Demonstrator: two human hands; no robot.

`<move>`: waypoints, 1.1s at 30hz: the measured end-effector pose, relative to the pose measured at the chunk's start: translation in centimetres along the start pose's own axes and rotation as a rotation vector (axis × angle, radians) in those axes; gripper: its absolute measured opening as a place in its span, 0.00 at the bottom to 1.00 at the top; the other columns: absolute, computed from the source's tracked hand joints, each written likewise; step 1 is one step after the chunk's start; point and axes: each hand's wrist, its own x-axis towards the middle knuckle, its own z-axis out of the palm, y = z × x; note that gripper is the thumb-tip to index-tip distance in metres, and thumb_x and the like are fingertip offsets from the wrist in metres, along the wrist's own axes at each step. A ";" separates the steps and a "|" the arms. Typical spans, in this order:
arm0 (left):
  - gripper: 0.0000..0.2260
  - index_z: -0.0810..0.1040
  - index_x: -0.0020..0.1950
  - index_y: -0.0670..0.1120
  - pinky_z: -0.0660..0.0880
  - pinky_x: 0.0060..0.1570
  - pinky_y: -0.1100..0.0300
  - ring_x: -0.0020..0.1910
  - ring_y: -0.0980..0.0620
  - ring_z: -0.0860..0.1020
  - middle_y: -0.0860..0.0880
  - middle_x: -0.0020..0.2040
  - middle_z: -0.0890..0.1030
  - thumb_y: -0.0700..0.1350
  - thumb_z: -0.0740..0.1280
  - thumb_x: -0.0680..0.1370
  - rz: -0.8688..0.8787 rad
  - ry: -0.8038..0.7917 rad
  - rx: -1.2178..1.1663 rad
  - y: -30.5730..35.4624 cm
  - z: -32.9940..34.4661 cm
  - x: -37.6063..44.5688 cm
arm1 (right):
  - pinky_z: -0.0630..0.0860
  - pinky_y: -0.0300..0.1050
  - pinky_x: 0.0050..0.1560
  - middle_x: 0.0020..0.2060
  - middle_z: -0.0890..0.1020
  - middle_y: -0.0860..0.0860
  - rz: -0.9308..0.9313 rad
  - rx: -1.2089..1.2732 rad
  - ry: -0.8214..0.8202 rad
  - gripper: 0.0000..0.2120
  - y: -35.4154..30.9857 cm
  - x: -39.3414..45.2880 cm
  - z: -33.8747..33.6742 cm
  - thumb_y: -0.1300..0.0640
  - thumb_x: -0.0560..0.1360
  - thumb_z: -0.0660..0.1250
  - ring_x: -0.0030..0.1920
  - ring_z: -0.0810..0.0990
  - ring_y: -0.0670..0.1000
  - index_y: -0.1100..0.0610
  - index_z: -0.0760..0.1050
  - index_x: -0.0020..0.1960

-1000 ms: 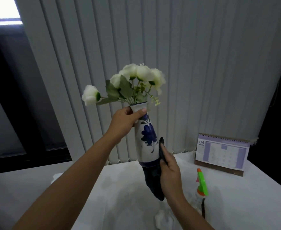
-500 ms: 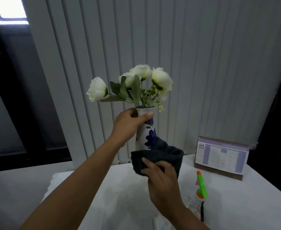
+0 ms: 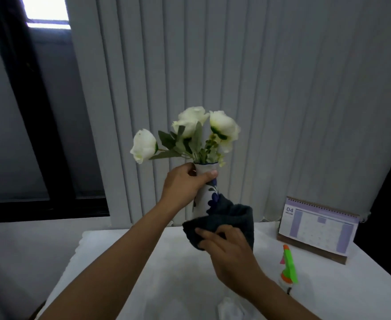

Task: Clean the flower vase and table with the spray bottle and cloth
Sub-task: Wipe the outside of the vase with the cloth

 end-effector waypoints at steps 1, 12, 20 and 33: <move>0.18 0.75 0.33 0.55 0.70 0.31 0.65 0.35 0.60 0.78 0.59 0.32 0.79 0.69 0.70 0.65 0.002 -0.004 0.001 -0.2 0.1 -0.1 | 0.73 0.46 0.47 0.58 0.82 0.48 0.015 -0.001 0.020 0.11 0.1 0.5 -0.1 0.63 0.68 0.72 0.49 0.74 0.53 0.53 0.80 0.49; 0.12 0.79 0.35 0.58 0.70 0.29 0.75 0.34 0.68 0.78 0.64 0.31 0.81 0.65 0.72 0.67 0.001 -0.042 -0.093 -1.8 -0.3 0.6 | 0.65 0.43 0.48 0.53 0.83 0.44 -0.099 -0.016 -0.195 0.11 -0.9 -0.6 1.4 0.60 0.67 0.72 0.49 0.73 0.49 0.49 0.81 0.47; 0.18 0.83 0.41 0.57 0.70 0.33 0.76 0.39 0.67 0.80 0.60 0.39 0.84 0.69 0.69 0.64 -0.001 -0.105 -0.149 -3.3 0.8 0.4 | 0.72 0.43 0.43 0.51 0.85 0.46 0.042 -0.030 -0.121 0.12 -2.4 1.7 2.5 0.62 0.66 0.74 0.46 0.77 0.51 0.51 0.83 0.48; 0.13 0.86 0.44 0.53 0.80 0.54 0.49 0.47 0.53 0.84 0.52 0.44 0.87 0.60 0.74 0.68 -0.084 -0.219 -0.355 -5.5 0.9 1.4 | 0.68 0.37 0.57 0.59 0.80 0.49 0.358 0.113 0.004 0.14 0.9 1.5 0.6 0.66 0.73 0.63 0.52 0.73 0.51 0.57 0.80 0.55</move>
